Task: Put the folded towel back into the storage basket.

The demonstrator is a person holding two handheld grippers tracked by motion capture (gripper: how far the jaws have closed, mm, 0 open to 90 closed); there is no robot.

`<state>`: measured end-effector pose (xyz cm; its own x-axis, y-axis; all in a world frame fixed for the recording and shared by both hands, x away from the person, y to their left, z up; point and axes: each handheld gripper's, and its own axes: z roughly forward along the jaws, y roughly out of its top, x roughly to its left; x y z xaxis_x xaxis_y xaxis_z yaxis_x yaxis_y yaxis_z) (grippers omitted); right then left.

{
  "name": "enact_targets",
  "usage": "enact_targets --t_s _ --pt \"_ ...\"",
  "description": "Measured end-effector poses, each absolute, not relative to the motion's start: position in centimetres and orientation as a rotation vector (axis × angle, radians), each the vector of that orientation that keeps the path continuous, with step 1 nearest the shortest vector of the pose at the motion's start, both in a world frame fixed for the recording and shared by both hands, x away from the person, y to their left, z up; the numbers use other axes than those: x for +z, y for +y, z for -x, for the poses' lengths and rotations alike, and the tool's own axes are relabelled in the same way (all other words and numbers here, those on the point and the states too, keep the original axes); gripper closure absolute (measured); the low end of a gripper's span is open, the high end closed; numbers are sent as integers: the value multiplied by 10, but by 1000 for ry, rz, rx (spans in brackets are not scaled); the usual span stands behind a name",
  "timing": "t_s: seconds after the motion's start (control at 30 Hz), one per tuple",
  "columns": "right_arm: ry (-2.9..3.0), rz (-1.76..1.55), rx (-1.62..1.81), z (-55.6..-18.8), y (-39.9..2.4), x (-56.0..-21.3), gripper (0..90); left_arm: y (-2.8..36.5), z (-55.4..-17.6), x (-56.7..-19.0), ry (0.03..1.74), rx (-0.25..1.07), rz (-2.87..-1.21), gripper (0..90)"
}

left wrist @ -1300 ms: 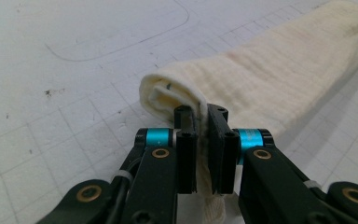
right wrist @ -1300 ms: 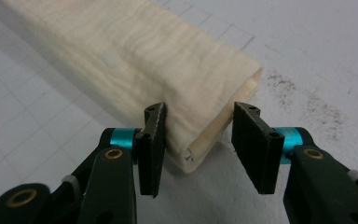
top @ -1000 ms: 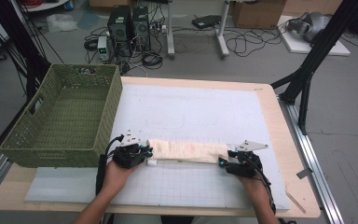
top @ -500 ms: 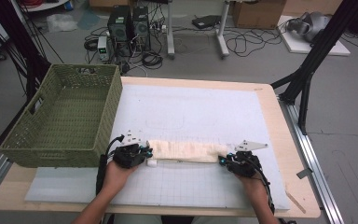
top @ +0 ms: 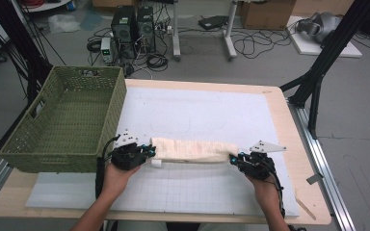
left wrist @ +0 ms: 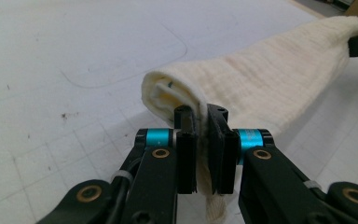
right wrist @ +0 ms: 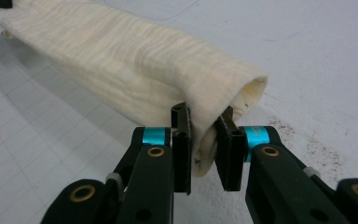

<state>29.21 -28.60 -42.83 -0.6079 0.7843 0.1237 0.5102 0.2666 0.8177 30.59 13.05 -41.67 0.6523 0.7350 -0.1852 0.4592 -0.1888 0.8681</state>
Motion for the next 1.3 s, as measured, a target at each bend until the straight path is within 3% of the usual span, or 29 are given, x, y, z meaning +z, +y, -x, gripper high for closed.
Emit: enact_targets --t_s 0.73,1.3 --pt "2108 -1053 1355 -315 -277 -361 791 149 -285 -347 813 435 -1736 824" --pt "2118 -872 1370 -367 -209 -316 791 199 -262 -312 821 582 -1641 824"
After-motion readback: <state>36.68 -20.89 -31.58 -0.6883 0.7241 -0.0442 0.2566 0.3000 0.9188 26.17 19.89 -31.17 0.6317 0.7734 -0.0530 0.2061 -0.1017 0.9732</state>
